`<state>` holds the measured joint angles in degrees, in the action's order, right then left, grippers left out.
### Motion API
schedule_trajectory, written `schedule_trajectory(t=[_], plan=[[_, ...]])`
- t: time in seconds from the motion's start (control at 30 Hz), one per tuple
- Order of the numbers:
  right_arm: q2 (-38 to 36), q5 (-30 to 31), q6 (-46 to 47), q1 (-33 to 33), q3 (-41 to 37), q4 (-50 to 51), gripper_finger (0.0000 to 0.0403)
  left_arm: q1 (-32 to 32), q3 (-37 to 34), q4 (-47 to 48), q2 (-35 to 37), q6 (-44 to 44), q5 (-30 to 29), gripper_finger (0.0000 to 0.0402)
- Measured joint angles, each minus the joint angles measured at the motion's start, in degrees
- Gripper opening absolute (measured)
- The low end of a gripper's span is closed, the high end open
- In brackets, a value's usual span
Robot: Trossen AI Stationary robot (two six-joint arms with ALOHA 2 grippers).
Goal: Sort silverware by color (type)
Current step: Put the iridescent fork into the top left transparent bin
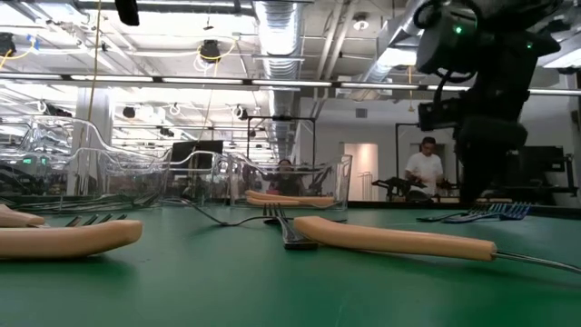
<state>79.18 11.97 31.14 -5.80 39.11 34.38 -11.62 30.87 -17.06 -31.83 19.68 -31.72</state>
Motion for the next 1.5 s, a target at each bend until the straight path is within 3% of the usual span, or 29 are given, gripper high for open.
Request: schedule_trajectory(t=[0.33,0.63,0.8,0.9,1.0,1.2,1.5], plan=[[-1.78,-5.03,11.07,-0.03,0.11,2.17,0.0175,0.02,0.0,1.12,5.34,-0.7,0.04,0.0153],[-1.21,-2.71,37.21,3.94,0.13,10.61,0.0175,0.02,0.0,3.54,7.67,-0.16,-0.22,0.0153],[-1.14,-2.78,53.16,5.33,0.13,11.47,0.0175,0.02,0.0,3.4,7.9,-0.18,-0.76,0.0153],[-1.14,0.11,60.6,6.05,0.13,11.62,0.0175,0.02,0.0,3.41,7.86,0.08,-1.95,0.0153],[-1.14,3.28,65.99,6.89,0.13,12.04,0.0175,0.02,0.0,3.41,7.88,0.13,-3.13,0.0153],[-0.51,3.45,72.53,7.12,-0.11,16.23,0.0175,0.02,0.0,3.41,7.88,0.31,-3.29,0.0153],[2.59,4.02,86.21,4.91,-4.52,10.77,0.0175,0.02,0.0,3.42,7.88,-0.16,-3.38,0.0153]])
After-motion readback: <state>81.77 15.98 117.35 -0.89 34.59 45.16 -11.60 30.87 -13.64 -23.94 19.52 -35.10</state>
